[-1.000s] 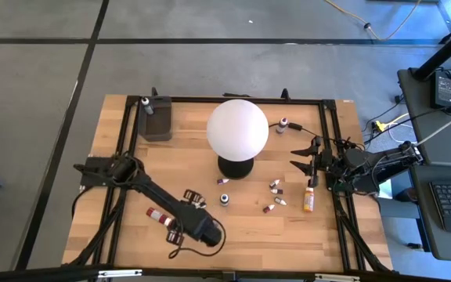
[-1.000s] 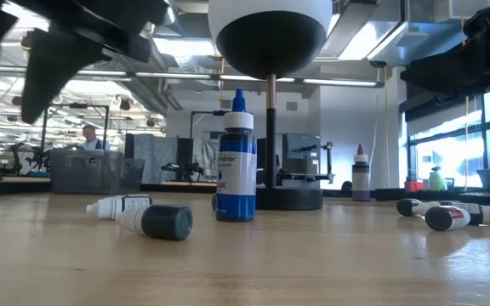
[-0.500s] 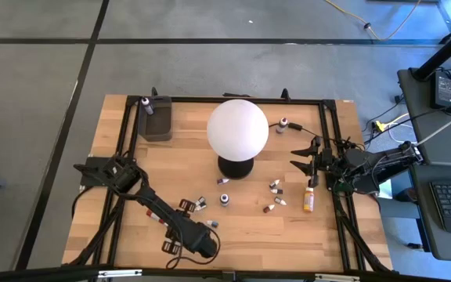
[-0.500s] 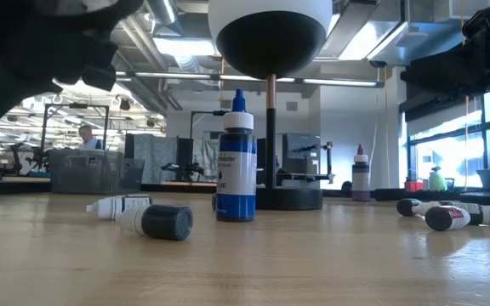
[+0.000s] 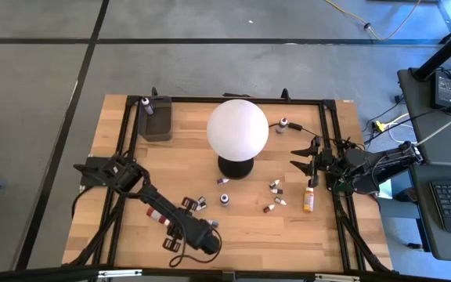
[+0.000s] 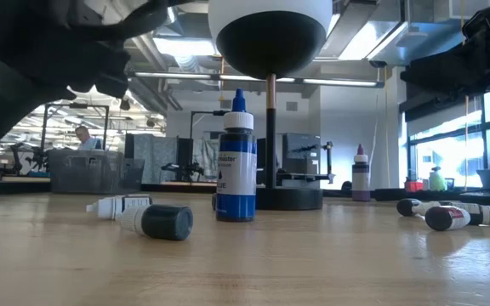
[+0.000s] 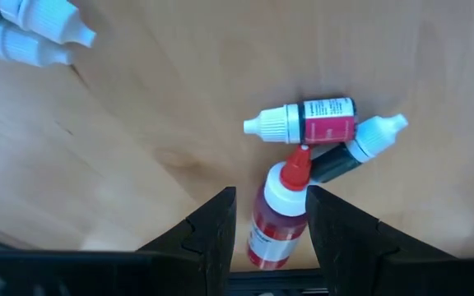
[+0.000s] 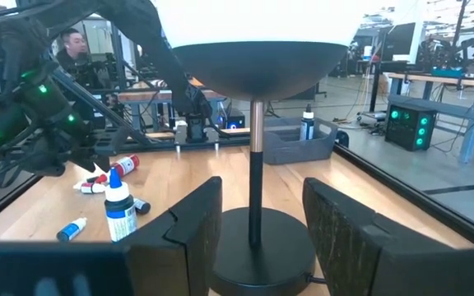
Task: Pick & Place food coloring
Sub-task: Put the big red food coloring bottle into the black container
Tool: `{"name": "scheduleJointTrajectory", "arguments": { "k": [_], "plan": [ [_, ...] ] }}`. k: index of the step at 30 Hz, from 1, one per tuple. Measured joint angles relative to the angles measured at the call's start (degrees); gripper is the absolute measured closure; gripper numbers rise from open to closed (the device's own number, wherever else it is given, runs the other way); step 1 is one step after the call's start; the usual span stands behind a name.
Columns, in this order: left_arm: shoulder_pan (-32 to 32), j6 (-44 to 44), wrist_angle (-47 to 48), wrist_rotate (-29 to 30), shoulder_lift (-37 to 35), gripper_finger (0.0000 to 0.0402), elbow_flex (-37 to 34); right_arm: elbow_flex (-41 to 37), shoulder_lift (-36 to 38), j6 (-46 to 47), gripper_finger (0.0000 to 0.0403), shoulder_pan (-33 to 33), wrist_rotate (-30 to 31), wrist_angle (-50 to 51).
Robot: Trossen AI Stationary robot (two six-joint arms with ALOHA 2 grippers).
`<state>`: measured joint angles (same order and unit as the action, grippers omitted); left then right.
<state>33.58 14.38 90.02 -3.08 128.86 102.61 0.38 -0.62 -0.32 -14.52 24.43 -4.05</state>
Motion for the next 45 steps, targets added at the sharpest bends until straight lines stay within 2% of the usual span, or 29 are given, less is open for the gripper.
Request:
{"name": "scheduleJointTrajectory", "arguments": {
  "k": [11,14,28,38,45],
  "plan": [
    [0.0,-0.01,0.0,-4.44,0.0,0.0258,-0.01,0.0,0.0,-0.59,0.023,0.04,0.15,-0.12],
    [0.0,0.95,0.0,-4.67,0.0,0.0258,-0.01,0.0,0.0,-3.13,0.023,0.04,1.47,-2.03],
    [0.0,1.34,0.03,-5.47,1.46,0.0258,-0.46,0.0,0.0,-2.33,0.023,0.04,2.08,-3.0],
    [0.02,1.26,0.04,-8.53,1.25,0.0258,-7.54,0.0,0.01,-4.63,0.023,0.04,2.4,-3.8],
    [0.0,-0.73,-0.04,-8.5,1.18,0.0258,-8.55,0.0,0.0,-7.95,0.023,0.06,2.93,-5.92]
  ]
}}
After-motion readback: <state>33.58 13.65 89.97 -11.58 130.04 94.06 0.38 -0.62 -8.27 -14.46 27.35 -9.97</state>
